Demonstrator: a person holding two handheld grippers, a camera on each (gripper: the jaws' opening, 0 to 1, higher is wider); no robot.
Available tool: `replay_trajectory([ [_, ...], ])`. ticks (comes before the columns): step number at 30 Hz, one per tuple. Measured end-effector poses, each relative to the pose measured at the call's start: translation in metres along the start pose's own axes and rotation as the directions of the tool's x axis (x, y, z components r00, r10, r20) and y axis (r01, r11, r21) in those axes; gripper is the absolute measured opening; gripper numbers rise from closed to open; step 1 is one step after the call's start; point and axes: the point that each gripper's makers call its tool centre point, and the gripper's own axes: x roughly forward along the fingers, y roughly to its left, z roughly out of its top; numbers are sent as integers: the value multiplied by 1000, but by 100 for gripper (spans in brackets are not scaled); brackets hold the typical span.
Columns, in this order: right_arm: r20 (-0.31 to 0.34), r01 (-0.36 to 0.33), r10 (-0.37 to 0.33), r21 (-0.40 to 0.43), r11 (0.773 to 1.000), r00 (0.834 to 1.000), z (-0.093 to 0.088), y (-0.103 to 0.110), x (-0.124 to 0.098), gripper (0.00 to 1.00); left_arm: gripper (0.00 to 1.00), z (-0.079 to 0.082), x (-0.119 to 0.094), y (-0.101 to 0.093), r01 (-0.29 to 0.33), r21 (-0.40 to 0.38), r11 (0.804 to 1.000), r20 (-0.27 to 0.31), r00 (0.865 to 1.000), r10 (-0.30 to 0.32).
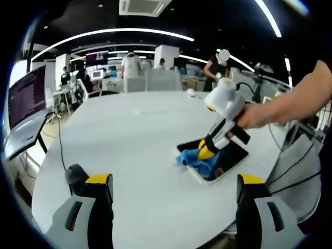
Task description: Wipe the mirror surface with the cleaning cloth until all visible marks leave the cleaned area.
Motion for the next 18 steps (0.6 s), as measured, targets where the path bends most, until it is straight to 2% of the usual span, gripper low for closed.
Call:
replay_trajectory([
  [8,-15,22,-22,-21,1000,1000,9,-27,3,3,100,-9,0,-6,6,-10,1000,-13,1000,-6],
  [18,-25,38,-38,-31,999,999,18,-43,6,3,100,-15,-1,-13,13,-12,1000,-26,1000,-13],
])
